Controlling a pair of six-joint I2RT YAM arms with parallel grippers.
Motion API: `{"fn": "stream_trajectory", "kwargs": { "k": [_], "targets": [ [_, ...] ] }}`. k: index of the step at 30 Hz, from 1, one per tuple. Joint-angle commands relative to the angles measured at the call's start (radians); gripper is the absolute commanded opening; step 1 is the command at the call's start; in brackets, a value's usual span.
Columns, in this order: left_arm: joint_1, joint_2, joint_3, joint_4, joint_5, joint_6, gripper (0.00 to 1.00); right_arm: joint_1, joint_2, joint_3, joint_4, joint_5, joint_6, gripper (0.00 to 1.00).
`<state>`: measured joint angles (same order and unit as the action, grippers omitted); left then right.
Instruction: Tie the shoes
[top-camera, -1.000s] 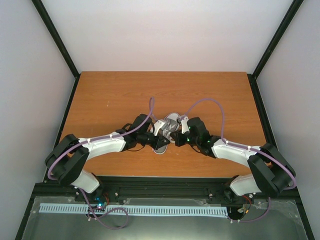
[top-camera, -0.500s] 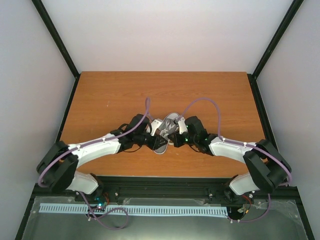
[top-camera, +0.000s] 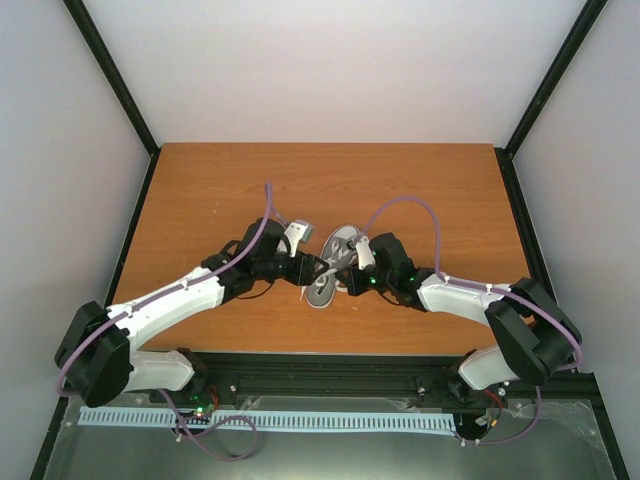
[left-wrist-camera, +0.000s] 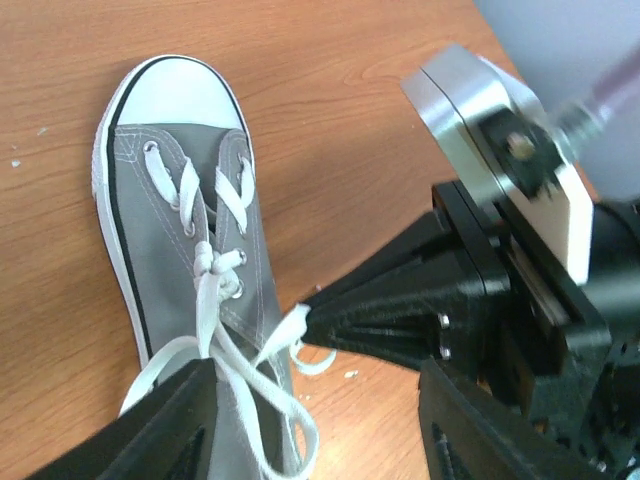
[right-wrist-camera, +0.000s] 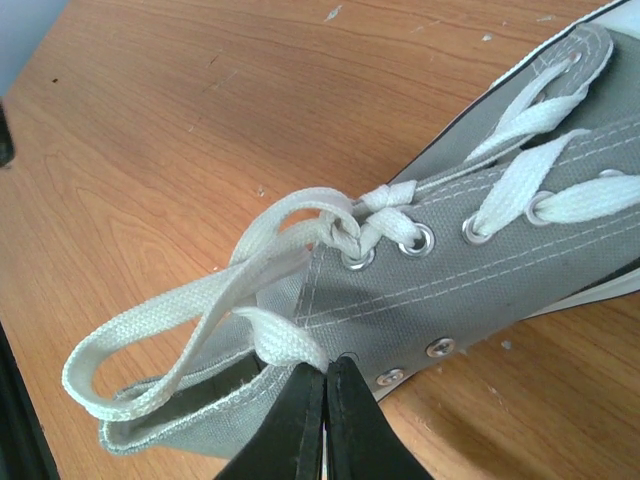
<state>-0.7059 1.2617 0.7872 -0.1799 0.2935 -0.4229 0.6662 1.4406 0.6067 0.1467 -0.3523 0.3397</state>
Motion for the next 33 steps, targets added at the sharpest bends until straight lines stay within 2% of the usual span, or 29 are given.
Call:
{"fn": "stream_trajectory", "kwargs": {
  "k": [1,6,11,15,19,24,31,33],
  "targets": [
    [0.028,0.084,0.055,0.049,0.005,-0.059,0.53,0.000,-0.002,-0.017,0.012,0.000,-0.006,0.03],
    [0.057,0.234,0.076,0.131,0.069,-0.099,0.38,0.001,-0.002,-0.019,0.015,0.001,-0.008,0.03],
    [0.059,0.298,0.077,0.196,0.091,-0.140,0.33,0.001,-0.009,-0.026,0.014,0.004,-0.011,0.03],
    [0.059,0.312,0.066,0.217,0.085,-0.157,0.30,0.001,-0.013,-0.033,0.015,0.007,-0.014,0.03],
    [0.059,0.320,0.057,0.230,0.084,-0.173,0.20,0.001,-0.012,-0.038,0.017,0.007,-0.015,0.03],
    [0.059,0.303,0.051,0.217,0.072,-0.174,0.17,0.001,-0.024,-0.038,0.008,0.020,-0.016,0.03],
    [0.059,0.276,0.030,0.219,0.084,-0.161,0.02,0.001,-0.039,-0.035,-0.010,0.031,-0.014,0.03],
    [0.059,0.263,0.015,0.233,0.078,-0.151,0.01,0.002,-0.048,-0.033,-0.021,0.035,-0.013,0.03]
  ]
}}
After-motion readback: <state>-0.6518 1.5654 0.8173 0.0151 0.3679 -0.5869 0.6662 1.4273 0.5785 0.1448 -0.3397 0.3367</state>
